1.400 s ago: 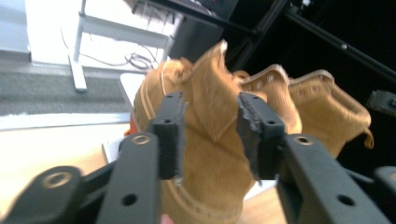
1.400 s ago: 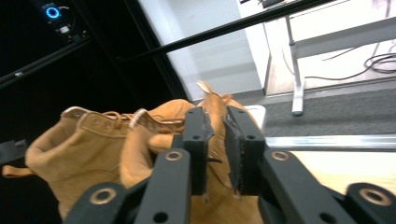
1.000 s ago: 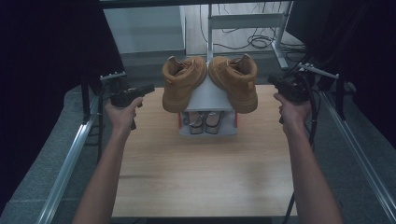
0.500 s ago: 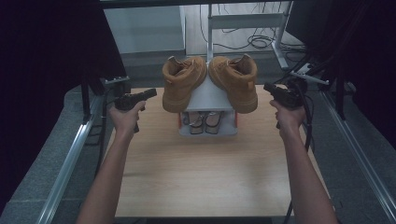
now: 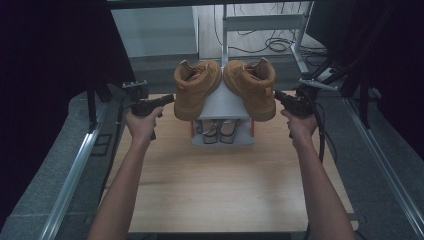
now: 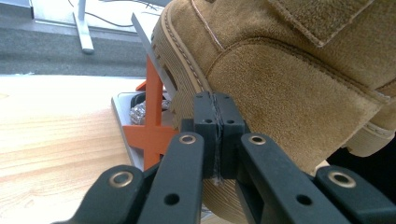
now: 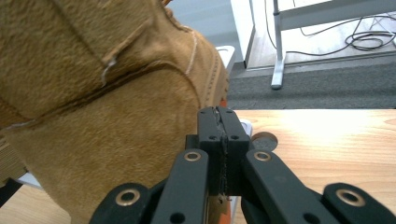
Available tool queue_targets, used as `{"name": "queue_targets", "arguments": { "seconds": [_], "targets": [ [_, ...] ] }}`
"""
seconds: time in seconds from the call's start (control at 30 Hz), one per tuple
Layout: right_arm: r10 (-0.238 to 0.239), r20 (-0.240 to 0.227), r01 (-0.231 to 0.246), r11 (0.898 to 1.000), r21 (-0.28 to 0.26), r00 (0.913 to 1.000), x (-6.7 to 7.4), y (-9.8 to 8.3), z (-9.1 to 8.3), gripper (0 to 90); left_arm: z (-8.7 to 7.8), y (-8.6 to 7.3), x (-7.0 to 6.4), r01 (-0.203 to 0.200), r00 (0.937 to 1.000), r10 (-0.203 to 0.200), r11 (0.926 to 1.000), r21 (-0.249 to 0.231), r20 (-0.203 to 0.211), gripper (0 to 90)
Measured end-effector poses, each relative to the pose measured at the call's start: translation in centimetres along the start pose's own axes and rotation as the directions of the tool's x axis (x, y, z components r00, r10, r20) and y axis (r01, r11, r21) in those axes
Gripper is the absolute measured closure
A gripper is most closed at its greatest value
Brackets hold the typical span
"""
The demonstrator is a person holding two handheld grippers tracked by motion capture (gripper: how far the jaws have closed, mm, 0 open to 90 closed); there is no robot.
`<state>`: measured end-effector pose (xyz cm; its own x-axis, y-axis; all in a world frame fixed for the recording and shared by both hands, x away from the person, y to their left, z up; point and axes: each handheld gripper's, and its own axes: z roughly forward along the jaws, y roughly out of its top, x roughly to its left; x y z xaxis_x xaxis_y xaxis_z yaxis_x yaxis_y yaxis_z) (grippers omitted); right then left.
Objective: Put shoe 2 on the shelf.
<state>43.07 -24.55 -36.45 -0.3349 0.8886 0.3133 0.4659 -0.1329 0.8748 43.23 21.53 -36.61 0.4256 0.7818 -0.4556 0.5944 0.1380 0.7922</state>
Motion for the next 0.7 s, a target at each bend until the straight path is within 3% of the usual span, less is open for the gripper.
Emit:
{"name": "queue_targets", "arguments": {
  "seconds": [0.07, 0.17, 0.33, 0.7],
  "targets": [
    [-0.009, 0.011, 0.009, 1.0, -0.008, 0.9999, 0.2, -0.1, 0.1, 89.4, 0.1, 0.0, -0.1, 0.017, 0.9996, -0.017, 0.9998, -0.005, 0.024, 89.3],
    [-0.01, 0.012, 0.01, 1.0, -0.007, 0.9999, 0.3, 0.0, 0.1, 89.5, 0.2, 0.1, -0.3, 0.002, 1.0, -0.002, 1.0, -0.007, 0.004, 89.4],
    [-0.013, 0.015, 0.013, 1.0, -0.008, 0.9998, 0.4, -0.1, 0.1, 89.6, 0.3, 0.0, -0.4, 0.011, 0.9999, -0.011, 0.9998, -0.015, 0.002, 89.5],
    [-0.031, -0.031, 0.031, 1.0, 0.001, 0.999, 1.6, -0.3, 0.9, 89.6, 1.7, 0.0, -1.7, 0.003, 0.9996, -0.003, 1.0, 0.002, 0.029, 89.5]
  ]
}}
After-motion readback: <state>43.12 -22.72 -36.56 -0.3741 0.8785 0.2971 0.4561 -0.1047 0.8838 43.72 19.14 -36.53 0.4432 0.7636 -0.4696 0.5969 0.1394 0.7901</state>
